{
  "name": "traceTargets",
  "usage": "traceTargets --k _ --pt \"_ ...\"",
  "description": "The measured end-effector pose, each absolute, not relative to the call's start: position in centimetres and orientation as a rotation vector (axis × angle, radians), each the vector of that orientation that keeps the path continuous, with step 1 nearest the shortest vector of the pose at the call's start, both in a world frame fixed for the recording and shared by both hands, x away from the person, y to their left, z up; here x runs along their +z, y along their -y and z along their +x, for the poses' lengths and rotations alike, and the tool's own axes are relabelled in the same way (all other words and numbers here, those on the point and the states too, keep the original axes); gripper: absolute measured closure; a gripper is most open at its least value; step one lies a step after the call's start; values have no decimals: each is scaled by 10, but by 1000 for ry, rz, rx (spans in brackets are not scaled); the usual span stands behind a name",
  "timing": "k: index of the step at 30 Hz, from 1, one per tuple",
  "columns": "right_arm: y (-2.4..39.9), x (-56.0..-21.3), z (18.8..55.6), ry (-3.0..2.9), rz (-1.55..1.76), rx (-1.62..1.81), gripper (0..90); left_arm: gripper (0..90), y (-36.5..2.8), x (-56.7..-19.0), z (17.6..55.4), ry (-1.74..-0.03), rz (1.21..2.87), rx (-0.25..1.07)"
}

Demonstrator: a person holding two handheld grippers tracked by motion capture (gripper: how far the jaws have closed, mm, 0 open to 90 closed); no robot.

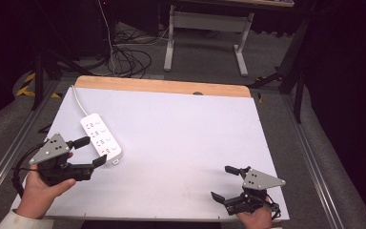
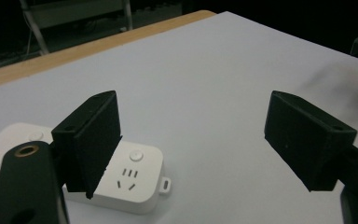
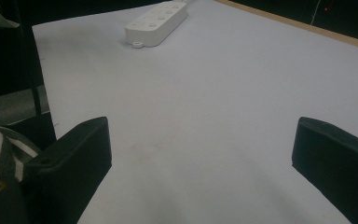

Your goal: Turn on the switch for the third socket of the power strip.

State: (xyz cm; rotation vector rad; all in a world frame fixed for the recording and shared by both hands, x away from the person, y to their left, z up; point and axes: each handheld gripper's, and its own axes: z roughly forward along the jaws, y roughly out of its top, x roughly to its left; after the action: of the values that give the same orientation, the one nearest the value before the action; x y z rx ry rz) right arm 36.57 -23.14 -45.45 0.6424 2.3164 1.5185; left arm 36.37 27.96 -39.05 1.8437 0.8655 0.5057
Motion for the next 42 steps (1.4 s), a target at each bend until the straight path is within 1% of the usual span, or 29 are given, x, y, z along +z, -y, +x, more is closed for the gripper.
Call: traceTargets --k 5,9,17,21,26,32,41,42 --pt "232 -454 365 -2314 641 1521 55 182 -286 -401 359 -874 1838 496" --pt "232 -455 366 -2316 640 1519 55 163 -288 -409 353 -846 1860 542" --pt "231 -455 365 -2320 634 1516 54 147 -292 -426 352 -877 1834 495" --pt "232 -455 366 -2318 639 1516 54 127 -293 -435 350 -810 1864 586" --pt "232 -455 365 -2317 638 1515 55 120 -296 -446 350 -815 1853 549" --pt "232 -455 365 -2319 636 1513 55 127 -302 -458 348 -875 1838 489" --pt "232 -455 365 -2319 635 1516 54 127 -308 -477 344 -913 1851 459" --pt "232 -455 365 -2318 635 1516 55 126 -308 -479 343 -911 1865 471"
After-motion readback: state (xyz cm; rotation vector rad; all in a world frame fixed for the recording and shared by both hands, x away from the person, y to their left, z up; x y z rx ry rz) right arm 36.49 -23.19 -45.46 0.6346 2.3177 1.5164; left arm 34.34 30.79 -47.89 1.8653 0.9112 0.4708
